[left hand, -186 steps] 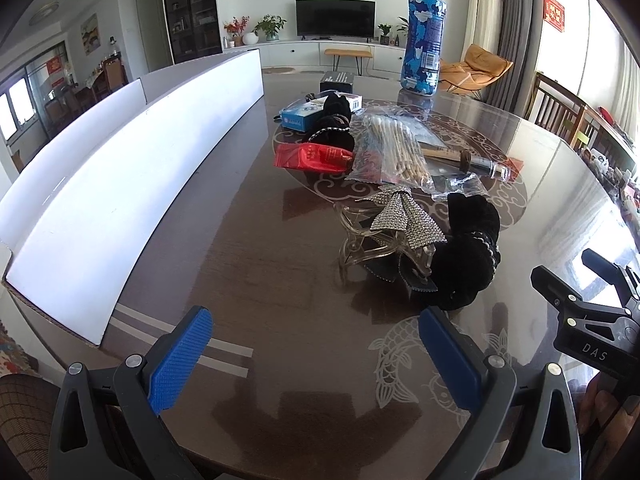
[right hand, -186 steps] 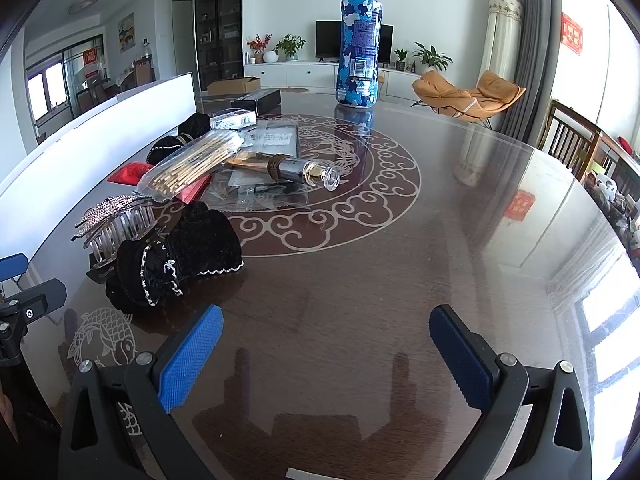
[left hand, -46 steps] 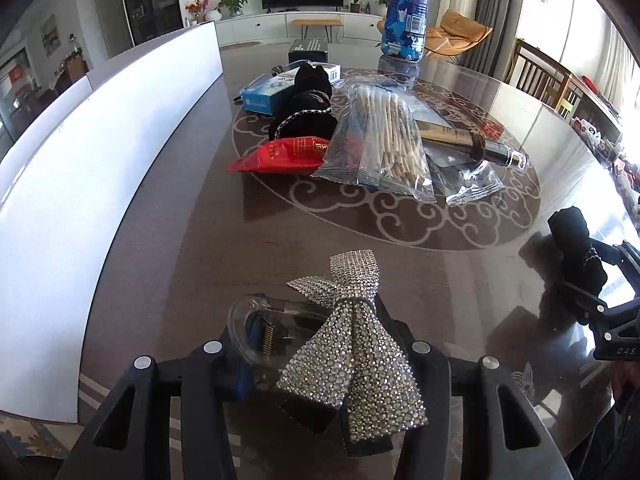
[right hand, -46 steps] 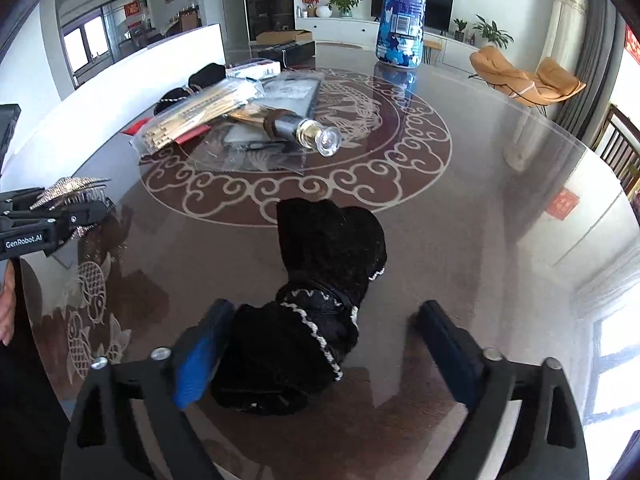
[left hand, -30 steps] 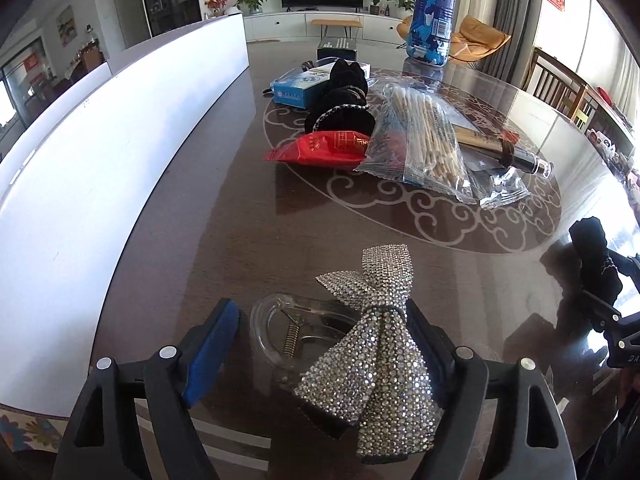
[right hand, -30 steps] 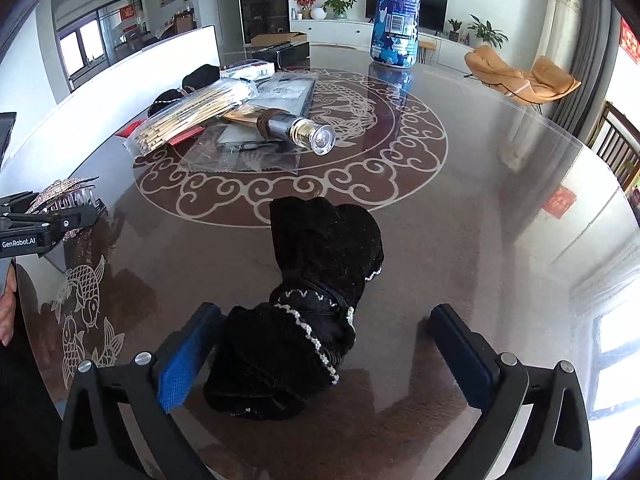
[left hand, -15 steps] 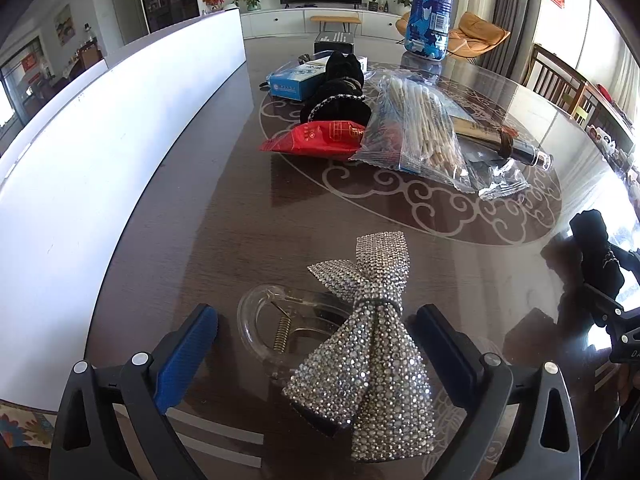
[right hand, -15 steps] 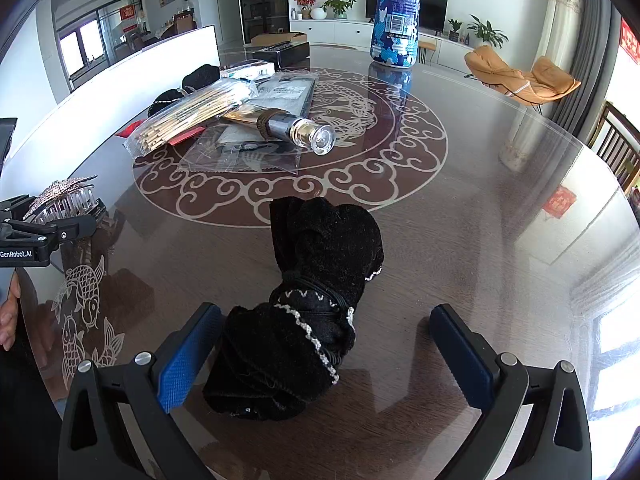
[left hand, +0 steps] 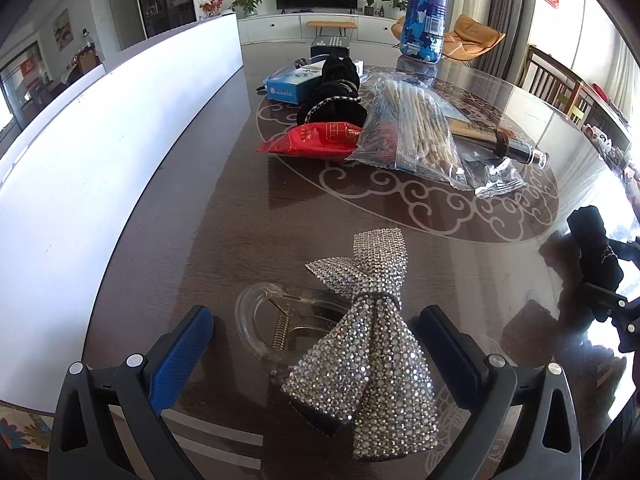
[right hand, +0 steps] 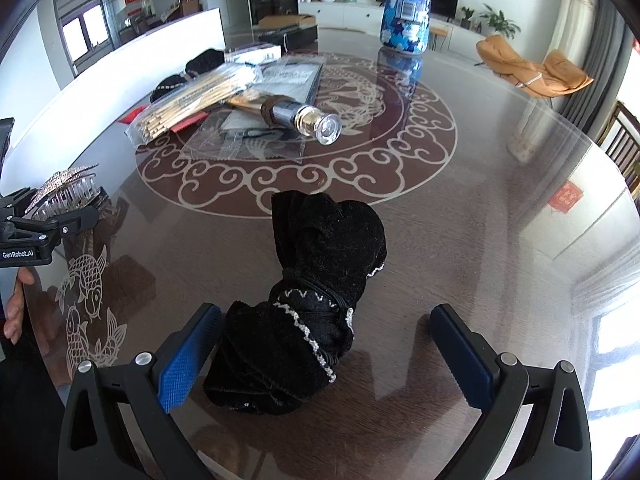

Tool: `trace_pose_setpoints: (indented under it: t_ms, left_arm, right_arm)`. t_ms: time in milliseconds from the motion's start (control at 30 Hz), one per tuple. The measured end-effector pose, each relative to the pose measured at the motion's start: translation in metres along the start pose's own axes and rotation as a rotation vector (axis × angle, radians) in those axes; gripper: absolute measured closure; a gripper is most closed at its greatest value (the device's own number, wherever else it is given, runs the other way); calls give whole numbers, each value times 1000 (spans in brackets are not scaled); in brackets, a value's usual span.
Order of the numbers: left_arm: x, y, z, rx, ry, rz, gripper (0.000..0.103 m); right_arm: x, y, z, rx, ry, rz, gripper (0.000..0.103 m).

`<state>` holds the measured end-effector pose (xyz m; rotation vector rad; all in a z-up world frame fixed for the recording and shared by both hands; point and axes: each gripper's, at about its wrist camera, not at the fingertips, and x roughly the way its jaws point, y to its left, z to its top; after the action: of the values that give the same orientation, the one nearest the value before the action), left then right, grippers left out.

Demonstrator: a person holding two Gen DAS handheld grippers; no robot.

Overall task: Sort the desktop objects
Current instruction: 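Lift the bow clip with the left tool while the right tool lifts the scrunchie, then carry both items into the cardboard box and open both tools to drop them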

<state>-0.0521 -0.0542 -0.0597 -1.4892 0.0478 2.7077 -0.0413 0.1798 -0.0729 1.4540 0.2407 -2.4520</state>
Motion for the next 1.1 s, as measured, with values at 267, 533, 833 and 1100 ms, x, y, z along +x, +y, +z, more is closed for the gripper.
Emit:
trace_pose_setpoints:
  t_ms: [267, 533, 833, 1100]
  left_arm:
    - [-6, -4, 9, 85, -4, -59, 46]
    - [-38, 19, 5, -9, -104, -166, 55]
    - [-100, 40, 5, -66, -233, -168, 55]
    - [-142, 167, 31, -247, -305, -59, 55]
  right_arm:
    - [-3, -7, 20, 59, 167, 73, 27]
    - [-47, 16, 23, 14, 38, 51, 63]
    - [-55, 49, 18, -41, 11, 96, 63]
    - [-72, 157, 102, -219, -109, 232, 63]
